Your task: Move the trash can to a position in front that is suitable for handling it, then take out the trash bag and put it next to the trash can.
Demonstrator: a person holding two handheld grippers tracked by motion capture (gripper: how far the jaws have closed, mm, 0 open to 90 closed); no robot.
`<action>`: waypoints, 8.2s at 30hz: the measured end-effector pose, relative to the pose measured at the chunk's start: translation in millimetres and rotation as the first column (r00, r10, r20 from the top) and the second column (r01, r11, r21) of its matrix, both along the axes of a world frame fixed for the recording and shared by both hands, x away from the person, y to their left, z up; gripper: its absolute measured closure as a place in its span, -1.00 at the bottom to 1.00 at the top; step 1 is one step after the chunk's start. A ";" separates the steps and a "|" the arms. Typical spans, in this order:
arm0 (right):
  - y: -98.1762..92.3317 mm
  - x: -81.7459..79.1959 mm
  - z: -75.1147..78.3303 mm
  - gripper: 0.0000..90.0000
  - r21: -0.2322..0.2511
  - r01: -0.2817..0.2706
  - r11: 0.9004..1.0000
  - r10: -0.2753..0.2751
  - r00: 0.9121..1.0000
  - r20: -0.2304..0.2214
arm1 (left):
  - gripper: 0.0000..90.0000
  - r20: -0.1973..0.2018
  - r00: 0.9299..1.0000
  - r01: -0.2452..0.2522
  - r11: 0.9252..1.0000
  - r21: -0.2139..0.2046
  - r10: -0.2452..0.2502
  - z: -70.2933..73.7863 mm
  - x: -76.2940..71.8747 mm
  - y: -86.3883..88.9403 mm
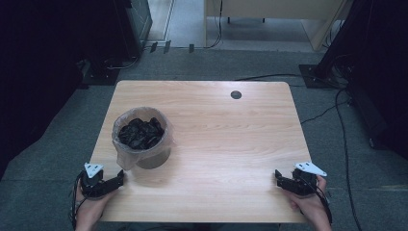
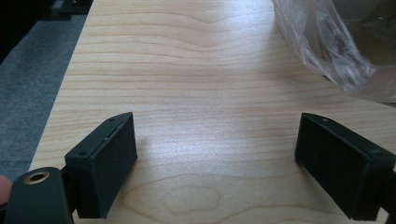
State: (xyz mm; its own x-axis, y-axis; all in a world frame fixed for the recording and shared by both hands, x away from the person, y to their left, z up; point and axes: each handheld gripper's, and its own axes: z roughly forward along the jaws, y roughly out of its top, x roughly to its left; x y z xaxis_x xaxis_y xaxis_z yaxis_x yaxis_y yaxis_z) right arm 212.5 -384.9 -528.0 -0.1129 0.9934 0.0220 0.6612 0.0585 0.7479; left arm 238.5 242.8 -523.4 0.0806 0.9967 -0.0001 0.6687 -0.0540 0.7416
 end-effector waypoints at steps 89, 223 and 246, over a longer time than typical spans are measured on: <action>118.6 79.7 83.6 -0.33 0.117 -0.086 0.989 0.074 0.992 0.105 | 0.86 0.165 0.984 0.101 0.974 -0.202 -0.068 58.8 102.4 -85.6; 122.0 55.0 2.1 -0.34 0.010 -0.004 1.000 0.003 1.000 0.023 | -0.06 0.167 0.937 0.309 0.951 0.016 -0.307 14.9 -4.2 -207.1; 160.6 52.3 5.8 -0.28 -0.010 -0.011 1.000 0.012 0.994 0.112 | 1.00 0.302 0.923 0.275 0.958 -0.076 -0.241 58.3 14.4 -184.4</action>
